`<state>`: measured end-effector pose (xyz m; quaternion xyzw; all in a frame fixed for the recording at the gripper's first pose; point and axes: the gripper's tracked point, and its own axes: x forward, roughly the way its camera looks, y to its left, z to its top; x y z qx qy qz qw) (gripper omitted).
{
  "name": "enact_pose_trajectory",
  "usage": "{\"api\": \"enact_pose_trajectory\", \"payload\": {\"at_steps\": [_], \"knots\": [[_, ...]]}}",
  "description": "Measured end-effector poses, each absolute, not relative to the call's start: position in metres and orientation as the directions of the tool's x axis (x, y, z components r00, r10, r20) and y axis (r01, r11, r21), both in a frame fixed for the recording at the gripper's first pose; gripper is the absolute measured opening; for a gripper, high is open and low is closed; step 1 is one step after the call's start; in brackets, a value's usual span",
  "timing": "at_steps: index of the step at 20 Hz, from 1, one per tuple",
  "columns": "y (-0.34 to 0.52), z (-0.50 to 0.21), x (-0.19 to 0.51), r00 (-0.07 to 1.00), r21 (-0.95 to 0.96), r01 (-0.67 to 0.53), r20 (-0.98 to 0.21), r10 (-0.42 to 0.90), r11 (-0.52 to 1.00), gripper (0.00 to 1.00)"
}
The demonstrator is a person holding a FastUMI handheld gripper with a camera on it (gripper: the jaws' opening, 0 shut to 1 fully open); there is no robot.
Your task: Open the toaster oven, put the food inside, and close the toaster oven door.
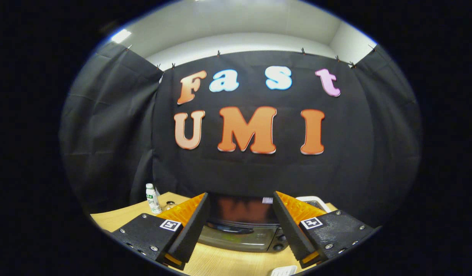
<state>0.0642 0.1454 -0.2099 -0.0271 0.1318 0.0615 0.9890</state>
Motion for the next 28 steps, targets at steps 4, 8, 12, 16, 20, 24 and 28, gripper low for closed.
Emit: {"api": "enact_pose_trajectory", "payload": {"at_steps": [4,8,12,16,20,24,28], "knots": [[0.113,-0.121,0.057,0.994,-0.12,-0.077,-0.092,0.066,0.99,0.97],[0.104,-0.07,0.043,0.994,-0.066,-0.104,-0.047,0.101,0.992,0.97],[0.078,-0.05,0.024,0.99,-0.016,-0.112,-0.092,0.11,0.994,0.98],[0.064,-0.039,0.017,0.983,0.026,-0.132,-0.124,0.134,0.991,0.98],[0.052,-0.029,0.014,0.983,0.065,-0.137,-0.117,0.144,0.988,0.97],[0.046,-0.023,0.011,0.984,0.053,-0.135,-0.108,0.14,0.989,0.97],[0.052,-0.02,0.005,0.983,0.044,-0.151,-0.1,0.154,0.988,0.98]]}}
